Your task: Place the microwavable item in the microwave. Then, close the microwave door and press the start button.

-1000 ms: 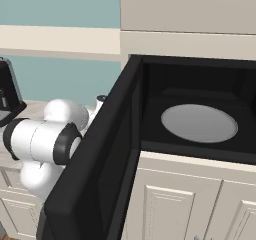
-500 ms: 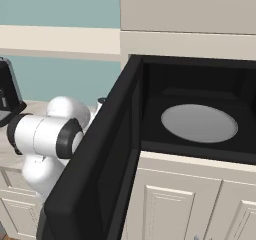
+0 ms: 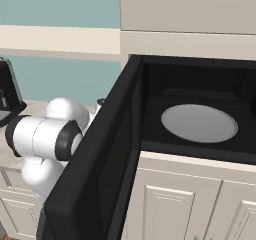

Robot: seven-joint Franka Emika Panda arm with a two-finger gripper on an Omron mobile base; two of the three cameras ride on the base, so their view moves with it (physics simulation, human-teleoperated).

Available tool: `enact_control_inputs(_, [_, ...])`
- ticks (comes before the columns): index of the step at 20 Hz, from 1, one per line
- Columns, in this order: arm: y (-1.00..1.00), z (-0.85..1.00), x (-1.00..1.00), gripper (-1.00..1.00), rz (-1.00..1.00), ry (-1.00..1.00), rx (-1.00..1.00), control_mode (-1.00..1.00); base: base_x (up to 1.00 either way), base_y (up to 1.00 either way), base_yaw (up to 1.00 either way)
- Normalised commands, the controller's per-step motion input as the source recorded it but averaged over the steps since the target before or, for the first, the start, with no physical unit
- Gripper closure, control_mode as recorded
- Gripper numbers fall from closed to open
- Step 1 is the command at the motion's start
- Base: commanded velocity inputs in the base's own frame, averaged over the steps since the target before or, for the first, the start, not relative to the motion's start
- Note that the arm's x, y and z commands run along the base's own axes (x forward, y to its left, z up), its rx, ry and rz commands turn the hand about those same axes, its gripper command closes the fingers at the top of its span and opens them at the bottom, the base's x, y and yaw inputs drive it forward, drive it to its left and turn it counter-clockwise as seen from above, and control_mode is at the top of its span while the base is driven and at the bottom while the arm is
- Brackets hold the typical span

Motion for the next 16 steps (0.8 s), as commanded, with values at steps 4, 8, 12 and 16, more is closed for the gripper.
enact_control_inputs(4, [0.00,0.11,-0.03,1.00,0.02,-0.10,0.00,-1.00,0.00,0.00,0.00])
enact_control_inputs(8, [-0.01,0.68,-0.14,1.00,0.00,-0.13,0.00,-1.00,0.00,0.00,0.00])
enact_control_inputs(12, [-0.04,0.81,-0.16,1.00,0.00,-0.04,0.00,-1.00,0.00,0.00,0.00])
enact_control_inputs(16, [-0.04,0.63,-0.32,1.00,0.00,0.00,-0.02,-1.00,0.00,0.00,0.00])
